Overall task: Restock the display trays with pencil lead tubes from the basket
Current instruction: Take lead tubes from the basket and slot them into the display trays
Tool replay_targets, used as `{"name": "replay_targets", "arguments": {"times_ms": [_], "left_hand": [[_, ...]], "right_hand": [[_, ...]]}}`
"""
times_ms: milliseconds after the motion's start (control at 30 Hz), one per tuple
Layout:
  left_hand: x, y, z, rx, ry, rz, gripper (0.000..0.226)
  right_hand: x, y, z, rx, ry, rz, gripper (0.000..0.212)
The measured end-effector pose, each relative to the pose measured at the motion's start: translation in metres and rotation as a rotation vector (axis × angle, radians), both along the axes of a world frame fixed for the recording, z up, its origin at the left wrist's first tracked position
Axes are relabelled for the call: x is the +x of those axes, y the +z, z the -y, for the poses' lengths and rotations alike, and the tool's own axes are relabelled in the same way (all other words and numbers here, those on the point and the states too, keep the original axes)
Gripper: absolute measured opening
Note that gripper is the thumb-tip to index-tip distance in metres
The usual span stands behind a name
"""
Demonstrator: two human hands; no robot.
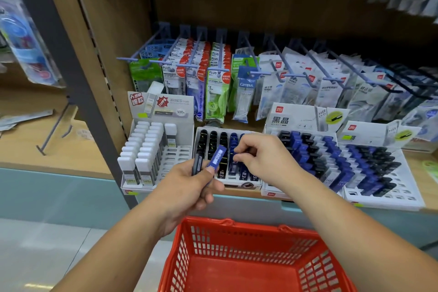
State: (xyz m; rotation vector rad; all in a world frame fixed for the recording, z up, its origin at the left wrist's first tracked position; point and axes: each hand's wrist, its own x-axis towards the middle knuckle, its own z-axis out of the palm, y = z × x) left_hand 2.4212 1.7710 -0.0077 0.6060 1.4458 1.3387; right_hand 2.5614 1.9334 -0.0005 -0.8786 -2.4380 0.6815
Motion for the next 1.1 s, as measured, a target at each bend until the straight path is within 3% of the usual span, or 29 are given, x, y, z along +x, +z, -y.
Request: {"name": "replay_targets", "arguments": {"times_ms": [367,533,767,967,1100], "left_hand": [[-0.002,0.003,0.007,-0.015,-0.041,-0.097,0.023],[-0.005,0.004,0.01,-0.031,-0.038,-0.167,0.018],[-0.003,0.004,0.007,0.068,-0.037,-0.157,0.014],[0.001,0.011,0.008,0.062,-0.03,-0.132,0.025],[-0.006,0.014,0.004,-0.001,0.055,0.099,0.047]], "right_hand": [[-0.001,-0.001,0.004,0.069,-0.009,0.12,0.005],[0.003,0.005,0.001,-0.105,0.029,0.006,0.019],[0.01,0.035,0.018,-0.594,0.144,-0.133,0.039],[0.015,0.041,0.026,-0.652,0.199,-0.062,0.011],[0.022,0.042,0.027,-0.712,0.134,-0.126,0.013]]}}
